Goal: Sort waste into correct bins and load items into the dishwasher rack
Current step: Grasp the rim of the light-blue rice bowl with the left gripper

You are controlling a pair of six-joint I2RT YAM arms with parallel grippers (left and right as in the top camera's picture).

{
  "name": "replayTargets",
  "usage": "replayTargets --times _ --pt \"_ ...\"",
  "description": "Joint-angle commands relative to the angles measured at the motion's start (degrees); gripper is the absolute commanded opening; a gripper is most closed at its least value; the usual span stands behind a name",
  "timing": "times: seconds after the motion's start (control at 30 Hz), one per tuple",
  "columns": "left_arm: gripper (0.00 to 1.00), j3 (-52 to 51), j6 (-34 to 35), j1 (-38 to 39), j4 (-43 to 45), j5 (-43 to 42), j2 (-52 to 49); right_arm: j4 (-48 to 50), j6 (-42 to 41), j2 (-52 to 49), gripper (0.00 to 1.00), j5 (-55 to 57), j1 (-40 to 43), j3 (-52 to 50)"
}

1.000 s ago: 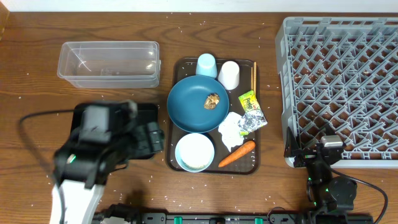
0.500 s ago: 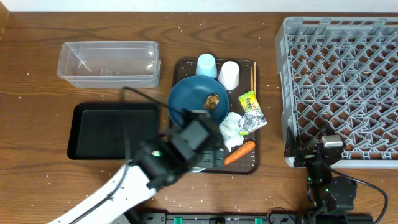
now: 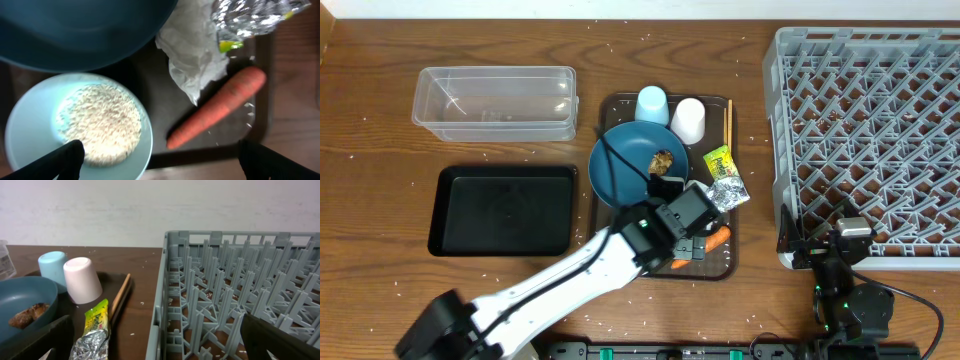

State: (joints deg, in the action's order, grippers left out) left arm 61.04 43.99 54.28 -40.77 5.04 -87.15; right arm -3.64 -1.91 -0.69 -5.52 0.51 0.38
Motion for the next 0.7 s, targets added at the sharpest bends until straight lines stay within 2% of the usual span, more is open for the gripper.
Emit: replayTargets --times 0.0,0.17,0.5,0.67 --pt "0.96 1.07 0.94 0.09 0.87 1.68 -3.85 -0.22 -0.15 0.31 0.99 0.13 0.70 -0.07" --pt "0.80 1.07 0.94 0.07 1.05 1.70 -9.14 -0.24 -0.15 0.31 0.99 0.13 0.70 -0.07" --pt "0.78 0.92 1.20 0.07 1.88 3.37 -11.47 -0.22 -0.15 0.31 0.99 0.13 0.70 -0.07" --pt "0.78 -0.83 3.69 0.07 2.36 4.13 -11.82 -0.24 -0.15 0.31 0.99 0.13 0.70 -0.07"
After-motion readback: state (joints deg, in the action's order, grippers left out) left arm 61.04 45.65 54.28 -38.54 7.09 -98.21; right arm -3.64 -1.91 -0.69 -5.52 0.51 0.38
